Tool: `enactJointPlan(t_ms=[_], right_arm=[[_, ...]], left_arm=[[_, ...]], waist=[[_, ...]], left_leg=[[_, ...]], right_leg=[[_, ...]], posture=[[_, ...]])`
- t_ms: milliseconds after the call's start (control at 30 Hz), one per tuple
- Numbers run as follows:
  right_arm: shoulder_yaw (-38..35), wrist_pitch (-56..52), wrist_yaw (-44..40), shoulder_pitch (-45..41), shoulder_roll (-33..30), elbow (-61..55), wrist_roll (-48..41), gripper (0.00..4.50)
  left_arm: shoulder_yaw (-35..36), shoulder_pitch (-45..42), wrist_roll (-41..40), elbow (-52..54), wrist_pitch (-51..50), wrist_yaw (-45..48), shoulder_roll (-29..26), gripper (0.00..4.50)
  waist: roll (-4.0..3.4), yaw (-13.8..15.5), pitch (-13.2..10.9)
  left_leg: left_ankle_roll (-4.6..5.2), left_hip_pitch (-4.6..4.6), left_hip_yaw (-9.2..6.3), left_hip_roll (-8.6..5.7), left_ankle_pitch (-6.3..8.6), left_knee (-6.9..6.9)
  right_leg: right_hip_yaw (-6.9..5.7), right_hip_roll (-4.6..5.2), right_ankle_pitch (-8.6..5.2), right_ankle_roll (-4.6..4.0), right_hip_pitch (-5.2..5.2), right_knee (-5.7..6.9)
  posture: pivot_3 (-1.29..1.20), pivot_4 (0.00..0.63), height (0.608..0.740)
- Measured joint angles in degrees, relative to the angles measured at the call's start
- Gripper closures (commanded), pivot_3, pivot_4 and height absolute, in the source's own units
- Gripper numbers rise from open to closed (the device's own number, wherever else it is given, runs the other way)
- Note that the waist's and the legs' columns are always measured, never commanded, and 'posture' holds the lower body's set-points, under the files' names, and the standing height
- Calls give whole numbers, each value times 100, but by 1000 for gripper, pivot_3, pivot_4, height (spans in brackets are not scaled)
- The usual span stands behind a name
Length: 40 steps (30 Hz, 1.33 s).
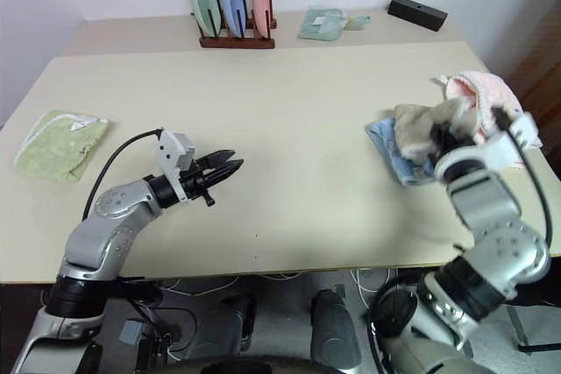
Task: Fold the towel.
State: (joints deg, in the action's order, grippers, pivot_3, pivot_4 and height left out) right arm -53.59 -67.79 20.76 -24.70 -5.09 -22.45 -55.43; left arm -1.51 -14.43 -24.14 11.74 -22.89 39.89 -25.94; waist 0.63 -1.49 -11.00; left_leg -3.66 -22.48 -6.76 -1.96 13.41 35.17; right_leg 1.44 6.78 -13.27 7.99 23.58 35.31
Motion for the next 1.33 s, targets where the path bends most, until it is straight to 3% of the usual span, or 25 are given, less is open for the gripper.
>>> enactJointPlan(t_ms=[167,267,433,667,867,900,933,967,1100,1333], right_arm=[[37,18,545,346,-47,1,-421,4489],[65,150,726,423,-257,12,-496,3515],[172,596,814,612,-620,3,-447,1039],[587,1263,523,1036,-1657,-414,61,1039],[1271,1819,-333,994,-2727,-553,786,1039],[1449,1893,-572,964,-2802,-633,869,1039],[2322,1996,-1441,945,-3443,-622,1092,1039],[2765,2076,-1912,880,-3624,-683,1168,1039],[4188,2368,-3207,767,-3658,-630,1439,1039],[5048,2880,-4368,787,-3639,-1,2104,1039]], left_arm=[[-10,-32,93,-79,28,94,25,3153],[-13,-35,124,-86,88,114,64,3153],[-108,-34,212,-90,96,121,130,3153],[-168,-180,248,-418,220,182,211,3153],[49,-461,440,-902,545,-18,212,3153],[83,-466,490,-951,620,-76,190,3153],[142,-493,643,-1134,740,-224,128,3153],[204,-490,740,-1193,821,-304,100,3153],[349,-244,990,-1178,1032,-519,-99,3153],[522,509,990,-619,926,-740,-100,3153]], waist=[[-4,19,0],[-4,37,0],[-4,42,0],[-5,52,1],[-4,19,1],[-3,48,2],[-15,25,-5],[-4,17,-2],[5,50,-2],[16,92,-7]], left_leg=[[0,0,0,0,0,2],[0,0,0,0,0,2],[0,-1,0,-1,0,3],[1,-2,0,-1,0,3],[1,3,2,3,0,3],[3,2,1,2,2,3],[3,0,9,-2,2,7],[3,4,6,2,2,6],[5,-3,2,4,3,5],[5,-9,1,-5,3,13]], right_leg=[[-1,0,-2,-3,-2,-2],[0,0,-2,-3,-3,-5],[-1,0,-2,-3,-5,-7],[-1,0,-8,-13,-6,-9],[-1,-4,-6,-7,-7,-10],[-2,-3,-5,2,-9,-10],[4,2,-4,3,-8,-14],[1,-2,-4,3,-11,-13],[-2,-4,-5,5,-10,-19],[-2,5,-4,6,-13,-28]], posture=[[0,150,740],[0,150,740],[0,150,740],[0,150,740],[0,150,740],[0,150,740],[0,150,740],[0,150,740],[0,150,740],[0,150,740]])
